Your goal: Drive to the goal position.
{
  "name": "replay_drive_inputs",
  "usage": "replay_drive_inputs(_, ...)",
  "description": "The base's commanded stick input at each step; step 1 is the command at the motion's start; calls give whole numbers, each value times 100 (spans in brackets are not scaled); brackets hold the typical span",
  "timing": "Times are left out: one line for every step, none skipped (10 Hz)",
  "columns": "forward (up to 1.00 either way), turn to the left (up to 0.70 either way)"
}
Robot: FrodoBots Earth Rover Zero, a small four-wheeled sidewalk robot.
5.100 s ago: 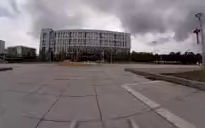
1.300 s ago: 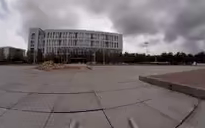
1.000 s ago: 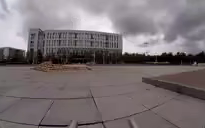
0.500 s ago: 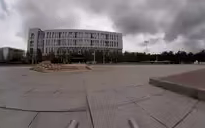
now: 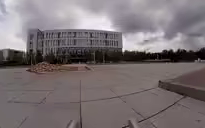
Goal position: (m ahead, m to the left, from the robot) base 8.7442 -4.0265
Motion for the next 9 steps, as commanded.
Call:
replay_drive_inputs(100,-40)
replay_drive_inputs(100,-40)
replay_drive_inputs(100,-40)
replay_drive_inputs(100,-40)
replay_drive_inputs(100,-40)
replay_drive_inputs(100,-40)
replay_drive_inputs(100,-40)
replay_drive_inputs(100,0)
replay_drive_inputs(100,0)
